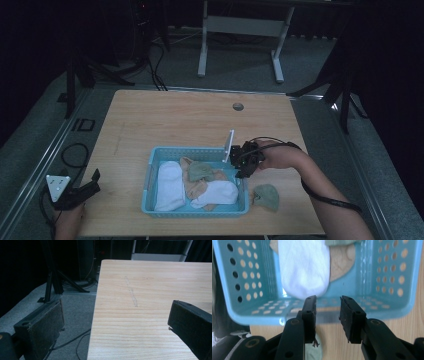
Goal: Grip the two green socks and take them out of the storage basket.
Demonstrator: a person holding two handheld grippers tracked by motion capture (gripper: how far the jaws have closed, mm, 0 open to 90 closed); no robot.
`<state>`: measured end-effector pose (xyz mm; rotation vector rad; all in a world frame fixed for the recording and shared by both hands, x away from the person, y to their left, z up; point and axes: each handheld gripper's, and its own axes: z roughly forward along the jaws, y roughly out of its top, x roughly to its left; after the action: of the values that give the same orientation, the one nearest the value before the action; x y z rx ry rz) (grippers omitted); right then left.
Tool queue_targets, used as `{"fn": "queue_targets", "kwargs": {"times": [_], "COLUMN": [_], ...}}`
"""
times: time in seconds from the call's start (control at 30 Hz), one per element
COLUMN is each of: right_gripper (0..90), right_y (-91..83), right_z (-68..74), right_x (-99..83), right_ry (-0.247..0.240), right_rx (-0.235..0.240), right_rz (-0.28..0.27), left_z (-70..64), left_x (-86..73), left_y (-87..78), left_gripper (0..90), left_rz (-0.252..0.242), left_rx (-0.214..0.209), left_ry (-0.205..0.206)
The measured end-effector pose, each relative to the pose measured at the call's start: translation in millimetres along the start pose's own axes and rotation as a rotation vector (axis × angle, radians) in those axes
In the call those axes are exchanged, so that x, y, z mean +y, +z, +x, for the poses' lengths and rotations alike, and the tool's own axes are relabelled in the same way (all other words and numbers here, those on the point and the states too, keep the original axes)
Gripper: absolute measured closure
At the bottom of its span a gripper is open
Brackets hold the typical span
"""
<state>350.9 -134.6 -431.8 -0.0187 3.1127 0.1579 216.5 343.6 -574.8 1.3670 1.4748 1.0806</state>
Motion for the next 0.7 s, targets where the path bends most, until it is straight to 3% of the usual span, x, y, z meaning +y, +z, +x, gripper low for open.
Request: {"fn": "queue_targets", "kwargs": {"times": [0.37,0.7], "right_gripper": [68.4,69.1], "right_y": [15.7,32.3], "right_z": [-4.7,-11.2], "right_x": [37.2,66.4], "right_ry": [-0.066,-0.098], "right_rx": [0.016,0.032], "right_rz": [-0.003,0.015], "left_z": [0.2,0.4], "left_x": [-0.1,-0.2], "left_y": [-0.2,-0.2], "left_gripper": [0.7,0.7], "left_rz": [-0.003,-0.003], "left_rx": [-0.006,-0.006], "left_ry": [-0.003,-0.004]}}
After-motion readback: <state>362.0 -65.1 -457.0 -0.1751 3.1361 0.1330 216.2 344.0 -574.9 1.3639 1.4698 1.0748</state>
